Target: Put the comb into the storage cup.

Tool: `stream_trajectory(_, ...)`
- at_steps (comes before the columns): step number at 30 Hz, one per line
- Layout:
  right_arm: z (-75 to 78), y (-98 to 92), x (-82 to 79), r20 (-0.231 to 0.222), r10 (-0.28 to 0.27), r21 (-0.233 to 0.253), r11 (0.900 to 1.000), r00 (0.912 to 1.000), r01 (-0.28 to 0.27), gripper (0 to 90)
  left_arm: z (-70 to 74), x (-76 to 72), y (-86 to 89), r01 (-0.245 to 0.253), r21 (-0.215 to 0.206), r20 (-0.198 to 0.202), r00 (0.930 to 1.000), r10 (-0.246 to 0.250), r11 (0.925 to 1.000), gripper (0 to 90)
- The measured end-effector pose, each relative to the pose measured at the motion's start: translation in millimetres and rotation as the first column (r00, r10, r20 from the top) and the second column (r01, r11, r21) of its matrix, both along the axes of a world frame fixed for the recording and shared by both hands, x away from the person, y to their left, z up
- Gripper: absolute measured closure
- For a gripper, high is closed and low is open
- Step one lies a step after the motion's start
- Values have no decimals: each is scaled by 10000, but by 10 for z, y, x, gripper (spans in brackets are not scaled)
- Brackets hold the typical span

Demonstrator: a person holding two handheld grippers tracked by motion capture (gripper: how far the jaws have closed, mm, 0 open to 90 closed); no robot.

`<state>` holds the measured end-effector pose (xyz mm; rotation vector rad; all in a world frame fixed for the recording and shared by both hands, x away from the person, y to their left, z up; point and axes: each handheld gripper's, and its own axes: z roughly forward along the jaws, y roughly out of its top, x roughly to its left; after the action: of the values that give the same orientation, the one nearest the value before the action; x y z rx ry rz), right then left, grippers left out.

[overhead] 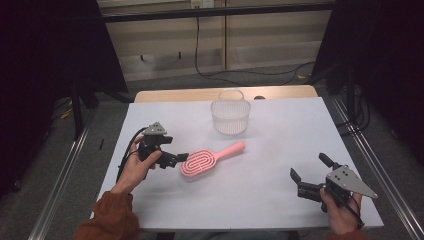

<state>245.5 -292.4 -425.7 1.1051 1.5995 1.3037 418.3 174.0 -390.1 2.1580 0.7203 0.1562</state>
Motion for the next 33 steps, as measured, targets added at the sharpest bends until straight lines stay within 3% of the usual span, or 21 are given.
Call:
stream_trajectory(2, 0, -1, 0, -9, 9, 4, 10000, 10000, -9, 0, 18, -7, -33, 184, 281, -252, 9995, -177, 9994, 85)
stream_trajectory(4, -1, -2, 0, -12, -8, -1, 10000, 10000, 8, 0, 38, -18, -71, 663, 303, -588, 9962, -644, 9973, 92)
stream_trajectory(9, 0, 0, -2, 3, 2, -10, 10000, 10000, -2, 0, 87, -55, -193, 1241, 983, -277, 9921, -1220, 9874, 83)
stream_trajectory(12, -2, -2, 0, -5, -5, -2, 10000, 10000, 5, 0, 73, -43, -231, 1523, 927, -789, 9862, -1452, 9840, 87)
stream_trajectory(13, -2, -3, 2, 8, 22, 6, 10000, 10000, -22, 0, 66, -44, -246, 1533, 883, -780, 9861, -1466, 9842, 87)
stream_trajectory(15, -3, -4, 4, 12, 23, -7, 10000, 10000, -23, 0, 69, -31, -270, 1664, 1301, -680, 9850, -1586, 9774, 87)
stream_trajectory(17, -3, -2, 6, 1, 25, -22, 10000, 10000, -25, 0, 66, -7, -301, 1664, 1175, -821, 9841, -1574, 9790, 87)
stream_trajectory(19, -3, -2, 6, -9, 6, -60, 10000, 10000, -6, 0, 64, 8, -335, 1676, 1382, -906, 9836, -1561, 9761, 82)
stream_trajectory(21, -3, 2, 7, -15, 36, -32, 10000, 10000, -36, 0, 51, 17, -375, 1855, 1436, -1129, 9789, -1701, 9721, 77)
stream_trajectory(23, -3, -2, 9, 5, 26, -68, 10000, 10000, -26, 0, 35, 35, -399, 2254, 1515, -1283, 9699, -2069, 9624, 68)
stream_trajectory(24, -3, -3, 9, 7, 13, -64, 10000, 10000, -13, 0, 24, 39, -421, 2228, 1741, -1301, 9707, -2019, 9592, 61)
stream_trajectory(30, -4, 4, 11, -27, 103, -44, 9999, 9999, -103, 0, -28, 108, -506, 2187, 1945, -1608, 9688, -1888, 9562, 56)
stream_trajectory(31, -4, 6, 11, -27, 121, -37, 9999, 9999, -121, 0, -21, 134, -505, 2412, 2156, -1652, 9640, -2081, 9462, 55)
stream_trajectory(32, -4, 8, 13, -23, 119, -69, 9999, 9999, -120, 0, -35, 130, -529, 2308, 1960, -1738, 9647, -1979, 9531, 54)
stream_trajectory(33, -4, 10, 12, -26, 112, -80, 9999, 9999, -112, 0, -36, 142, -540, 2521, 2122, -1864, 9589, -2141, 9442, 55)
